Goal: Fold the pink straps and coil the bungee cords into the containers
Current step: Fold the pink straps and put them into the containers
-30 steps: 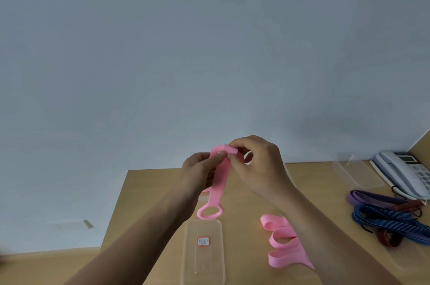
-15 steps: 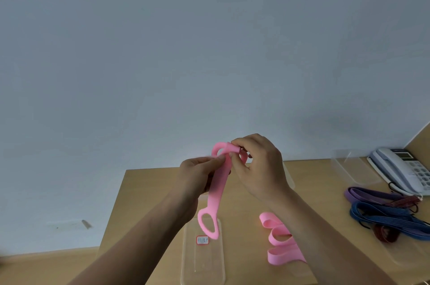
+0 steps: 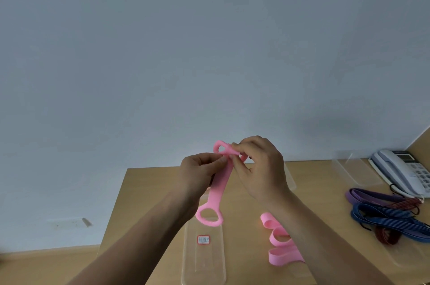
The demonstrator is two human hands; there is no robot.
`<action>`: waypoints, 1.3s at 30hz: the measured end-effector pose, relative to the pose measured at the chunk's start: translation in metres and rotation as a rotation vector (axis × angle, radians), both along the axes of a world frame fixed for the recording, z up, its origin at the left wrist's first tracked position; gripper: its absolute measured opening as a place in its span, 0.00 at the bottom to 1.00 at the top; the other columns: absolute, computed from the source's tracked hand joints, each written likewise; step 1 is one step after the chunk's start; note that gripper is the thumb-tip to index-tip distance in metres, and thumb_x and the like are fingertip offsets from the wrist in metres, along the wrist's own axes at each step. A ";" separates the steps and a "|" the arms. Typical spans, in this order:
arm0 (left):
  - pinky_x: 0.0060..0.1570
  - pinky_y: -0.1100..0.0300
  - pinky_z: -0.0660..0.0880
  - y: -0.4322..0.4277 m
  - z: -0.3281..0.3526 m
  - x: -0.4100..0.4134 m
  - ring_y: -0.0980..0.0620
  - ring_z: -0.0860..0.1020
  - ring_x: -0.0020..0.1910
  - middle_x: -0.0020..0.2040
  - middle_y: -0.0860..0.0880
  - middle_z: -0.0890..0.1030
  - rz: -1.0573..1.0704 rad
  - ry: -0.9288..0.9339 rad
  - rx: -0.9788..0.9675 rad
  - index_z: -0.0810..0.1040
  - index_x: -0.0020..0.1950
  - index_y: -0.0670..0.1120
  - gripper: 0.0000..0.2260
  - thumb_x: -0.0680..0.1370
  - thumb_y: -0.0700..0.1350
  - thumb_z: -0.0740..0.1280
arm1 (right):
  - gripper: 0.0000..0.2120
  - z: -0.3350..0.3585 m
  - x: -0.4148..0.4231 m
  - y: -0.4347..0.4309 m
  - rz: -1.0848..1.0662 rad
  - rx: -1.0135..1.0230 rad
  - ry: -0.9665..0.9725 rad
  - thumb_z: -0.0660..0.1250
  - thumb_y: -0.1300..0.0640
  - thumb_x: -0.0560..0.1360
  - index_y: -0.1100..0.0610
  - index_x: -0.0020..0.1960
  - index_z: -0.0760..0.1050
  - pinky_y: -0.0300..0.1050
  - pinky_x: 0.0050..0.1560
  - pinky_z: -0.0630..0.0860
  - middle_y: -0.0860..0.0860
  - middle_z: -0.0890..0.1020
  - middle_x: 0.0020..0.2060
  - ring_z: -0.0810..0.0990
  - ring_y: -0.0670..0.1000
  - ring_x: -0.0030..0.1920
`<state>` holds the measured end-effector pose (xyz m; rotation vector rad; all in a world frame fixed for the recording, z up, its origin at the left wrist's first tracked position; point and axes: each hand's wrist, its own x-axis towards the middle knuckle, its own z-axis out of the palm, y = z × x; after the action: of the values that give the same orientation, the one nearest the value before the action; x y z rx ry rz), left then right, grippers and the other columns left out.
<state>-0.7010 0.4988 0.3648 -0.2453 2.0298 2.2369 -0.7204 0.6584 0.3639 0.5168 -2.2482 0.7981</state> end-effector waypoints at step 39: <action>0.61 0.38 0.80 -0.018 0.000 0.016 0.35 0.84 0.52 0.51 0.37 0.87 -0.029 0.018 0.007 0.87 0.55 0.39 0.07 0.79 0.35 0.71 | 0.08 0.023 0.016 -0.004 0.170 0.120 -0.369 0.70 0.61 0.74 0.54 0.53 0.83 0.40 0.48 0.71 0.46 0.84 0.46 0.77 0.47 0.46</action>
<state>-0.6848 0.4813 0.3651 -0.1941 2.0208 2.2364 -0.7039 0.6541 0.3873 0.6691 -2.6304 0.9071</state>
